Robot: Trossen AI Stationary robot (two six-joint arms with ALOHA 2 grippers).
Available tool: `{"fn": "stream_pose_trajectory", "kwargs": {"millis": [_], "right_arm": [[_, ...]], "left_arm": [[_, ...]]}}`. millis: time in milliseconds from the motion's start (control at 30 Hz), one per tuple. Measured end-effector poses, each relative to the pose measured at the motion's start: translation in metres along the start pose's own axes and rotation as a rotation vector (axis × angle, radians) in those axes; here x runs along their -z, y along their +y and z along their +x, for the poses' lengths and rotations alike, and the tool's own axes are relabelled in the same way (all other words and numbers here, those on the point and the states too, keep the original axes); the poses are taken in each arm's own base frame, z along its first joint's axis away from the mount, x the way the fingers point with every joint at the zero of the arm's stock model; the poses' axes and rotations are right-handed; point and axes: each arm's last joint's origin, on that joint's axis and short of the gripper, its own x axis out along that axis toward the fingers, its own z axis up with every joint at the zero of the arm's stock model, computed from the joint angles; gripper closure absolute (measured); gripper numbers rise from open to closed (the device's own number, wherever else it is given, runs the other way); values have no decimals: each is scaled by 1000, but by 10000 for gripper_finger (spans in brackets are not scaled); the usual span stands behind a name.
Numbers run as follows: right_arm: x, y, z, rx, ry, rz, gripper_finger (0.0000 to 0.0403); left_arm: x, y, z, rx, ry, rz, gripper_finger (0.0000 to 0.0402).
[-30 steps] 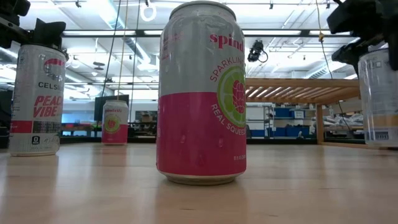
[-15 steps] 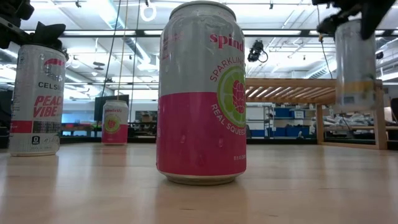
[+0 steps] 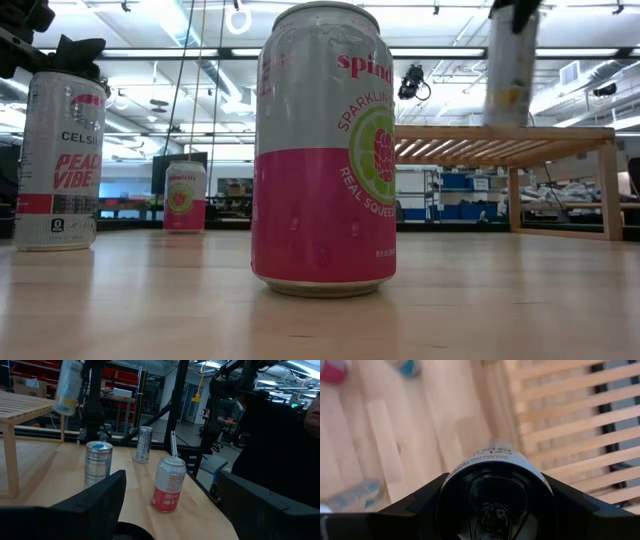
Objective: Place canned beverage on shelf
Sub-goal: Put the bottom white-yellow soda can on the shelf
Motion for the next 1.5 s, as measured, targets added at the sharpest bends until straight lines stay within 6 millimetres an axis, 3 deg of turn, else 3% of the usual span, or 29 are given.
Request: {"fn": "stream_pose_trajectory", "kwargs": {"millis": [333, 767, 1500], "right_arm": [[-25, -31, -29, 33, -120, 157, 128], [-46, -84, -28, 143, -114, 252, 128], [-22, -150, -31, 264, -100, 718, 128]], "left_arm": [[0, 0, 0, 1, 0, 0, 86], [0, 0, 0, 0, 0, 0, 86], [0, 0, 0, 0, 0, -80, 86]]}}
